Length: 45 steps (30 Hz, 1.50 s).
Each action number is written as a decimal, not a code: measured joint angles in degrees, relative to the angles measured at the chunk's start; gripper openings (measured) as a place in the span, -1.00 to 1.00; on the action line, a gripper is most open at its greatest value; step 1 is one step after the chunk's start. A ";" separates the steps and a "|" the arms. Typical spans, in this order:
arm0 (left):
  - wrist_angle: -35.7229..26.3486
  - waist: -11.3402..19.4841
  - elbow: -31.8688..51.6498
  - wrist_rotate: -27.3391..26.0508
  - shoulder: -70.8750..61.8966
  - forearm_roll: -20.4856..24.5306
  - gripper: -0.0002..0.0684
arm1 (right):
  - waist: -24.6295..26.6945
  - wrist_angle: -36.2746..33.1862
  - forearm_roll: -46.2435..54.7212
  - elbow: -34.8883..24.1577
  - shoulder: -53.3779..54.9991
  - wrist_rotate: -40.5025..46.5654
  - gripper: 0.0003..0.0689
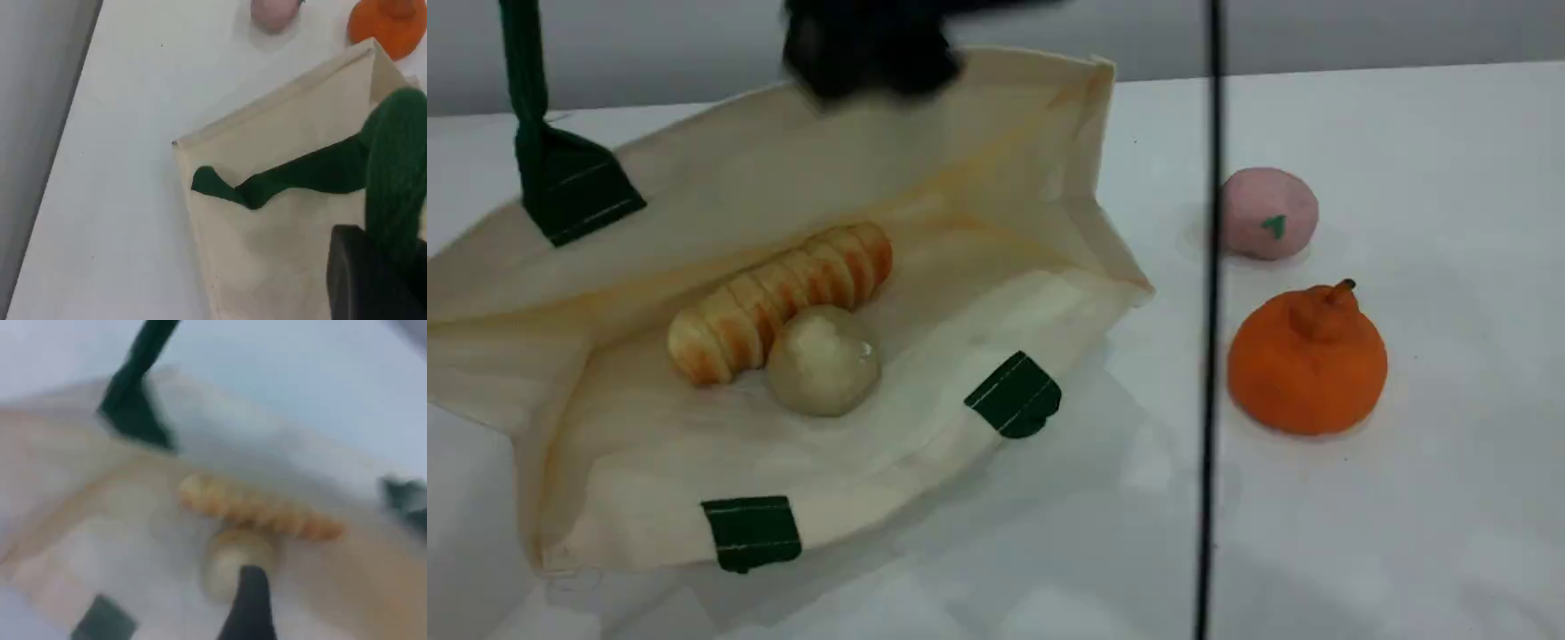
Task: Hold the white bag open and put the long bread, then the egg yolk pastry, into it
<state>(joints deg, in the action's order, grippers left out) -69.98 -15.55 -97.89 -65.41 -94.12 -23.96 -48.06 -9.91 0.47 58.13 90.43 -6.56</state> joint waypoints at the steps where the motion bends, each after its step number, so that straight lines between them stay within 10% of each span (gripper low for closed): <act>1: 0.00 0.00 0.00 0.00 0.00 0.00 -0.76 | 0.90 0.22 0.00 0.00 -1.19 0.00 0.61; 17: 0.31 0.00 0.00 -0.06 0.00 -0.37 -0.76 | 26.56 4.89 -0.47 0.57 -6.48 0.49 0.61; 25: 1.63 0.00 0.00 -0.06 0.00 -0.37 -0.61 | 27.03 5.59 -0.47 0.57 -6.48 0.49 0.61; 35: 5.65 0.00 0.00 0.13 0.03 -2.05 0.38 | 27.03 4.82 -0.47 0.57 -6.48 0.22 0.61; 45: 7.89 0.00 0.00 12.47 1.84 -1.34 0.45 | 27.03 -4.71 2.69 4.00 -10.75 0.02 0.61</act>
<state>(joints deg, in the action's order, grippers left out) -62.09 -15.55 -97.89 -52.94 -92.28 -25.30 -21.03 -14.62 3.16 62.12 79.67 -6.54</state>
